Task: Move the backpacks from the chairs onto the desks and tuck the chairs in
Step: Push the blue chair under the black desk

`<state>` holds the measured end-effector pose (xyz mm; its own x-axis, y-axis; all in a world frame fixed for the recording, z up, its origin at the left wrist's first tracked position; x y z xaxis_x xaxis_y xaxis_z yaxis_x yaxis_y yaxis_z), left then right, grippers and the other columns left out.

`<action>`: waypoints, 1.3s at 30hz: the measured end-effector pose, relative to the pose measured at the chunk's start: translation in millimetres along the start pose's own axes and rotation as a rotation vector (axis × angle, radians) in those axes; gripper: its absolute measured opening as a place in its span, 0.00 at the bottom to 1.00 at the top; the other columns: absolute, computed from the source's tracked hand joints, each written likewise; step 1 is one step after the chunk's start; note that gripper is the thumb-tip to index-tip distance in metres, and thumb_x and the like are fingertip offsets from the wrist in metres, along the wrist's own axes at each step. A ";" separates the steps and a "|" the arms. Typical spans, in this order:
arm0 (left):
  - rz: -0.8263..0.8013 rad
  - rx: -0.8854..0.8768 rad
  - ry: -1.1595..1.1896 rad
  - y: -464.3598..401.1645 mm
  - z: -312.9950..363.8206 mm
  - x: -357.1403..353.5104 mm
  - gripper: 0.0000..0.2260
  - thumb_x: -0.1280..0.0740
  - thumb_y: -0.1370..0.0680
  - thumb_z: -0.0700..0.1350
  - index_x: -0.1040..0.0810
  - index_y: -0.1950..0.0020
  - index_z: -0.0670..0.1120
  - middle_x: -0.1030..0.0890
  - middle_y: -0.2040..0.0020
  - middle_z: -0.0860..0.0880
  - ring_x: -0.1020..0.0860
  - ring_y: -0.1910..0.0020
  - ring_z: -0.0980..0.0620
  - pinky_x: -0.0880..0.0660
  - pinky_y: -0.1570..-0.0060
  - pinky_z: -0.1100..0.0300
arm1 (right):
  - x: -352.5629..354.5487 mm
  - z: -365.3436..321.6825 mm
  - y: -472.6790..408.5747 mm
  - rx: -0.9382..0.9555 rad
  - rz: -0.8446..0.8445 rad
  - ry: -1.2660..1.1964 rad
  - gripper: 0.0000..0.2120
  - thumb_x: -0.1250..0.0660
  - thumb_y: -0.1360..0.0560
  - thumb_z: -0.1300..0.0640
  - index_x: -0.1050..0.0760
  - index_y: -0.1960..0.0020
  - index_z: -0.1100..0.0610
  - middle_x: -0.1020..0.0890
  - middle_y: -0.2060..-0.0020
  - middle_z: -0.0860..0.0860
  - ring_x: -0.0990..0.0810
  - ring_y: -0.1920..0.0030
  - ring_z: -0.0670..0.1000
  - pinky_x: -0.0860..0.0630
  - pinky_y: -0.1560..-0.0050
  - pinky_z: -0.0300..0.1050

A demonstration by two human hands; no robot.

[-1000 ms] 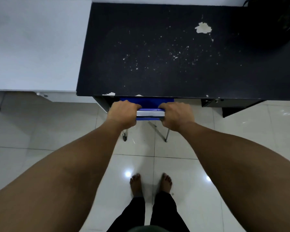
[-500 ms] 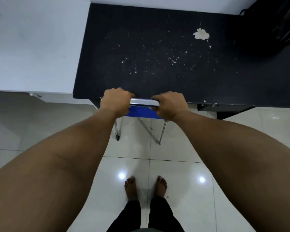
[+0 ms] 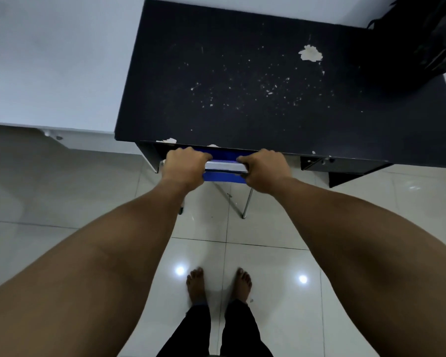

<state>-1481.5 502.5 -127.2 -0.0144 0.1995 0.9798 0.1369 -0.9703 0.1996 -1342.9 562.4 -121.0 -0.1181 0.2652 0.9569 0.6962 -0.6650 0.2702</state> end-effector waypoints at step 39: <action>-0.170 -0.068 0.045 -41.3 18.1 2.2 0.21 0.31 0.29 0.46 0.26 0.36 0.56 0.19 0.47 0.49 0.23 0.45 0.46 0.29 0.38 0.46 | -2.2 38.1 -14.4 -0.188 -0.111 -0.097 0.13 0.32 0.24 0.57 0.23 0.42 0.45 0.18 0.51 0.49 0.21 0.52 0.53 0.25 0.52 0.51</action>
<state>-1469.2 545.5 -133.6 -0.0760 0.3563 0.9313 0.0617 -0.9305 0.3610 -1325.7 598.0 -131.1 -0.1117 0.4039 0.9080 0.5379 -0.7437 0.3970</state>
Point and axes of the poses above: each hand's wrist, its own y-axis away from the middle knuckle, its own x-axis out of the back of the hand, z = x × y, the point moved 9 cm from there along -y, towards the middle knuckle
